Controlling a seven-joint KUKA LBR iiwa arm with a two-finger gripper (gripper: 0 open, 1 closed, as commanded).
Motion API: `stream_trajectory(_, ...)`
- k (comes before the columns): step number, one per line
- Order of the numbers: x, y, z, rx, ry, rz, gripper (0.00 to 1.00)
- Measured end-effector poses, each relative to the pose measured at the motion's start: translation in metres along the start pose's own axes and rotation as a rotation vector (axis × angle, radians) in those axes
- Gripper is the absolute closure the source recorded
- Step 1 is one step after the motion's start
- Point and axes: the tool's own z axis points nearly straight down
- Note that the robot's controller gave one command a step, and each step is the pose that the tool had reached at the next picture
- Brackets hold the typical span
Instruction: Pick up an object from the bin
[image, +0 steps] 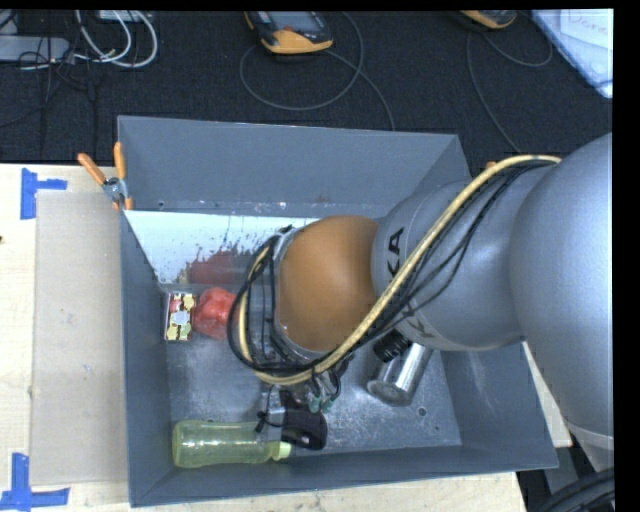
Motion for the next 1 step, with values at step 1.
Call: stream_trajectory(1,0.0071,-0.0092,0.0237,0.004,0.007,-0.178,0.0)
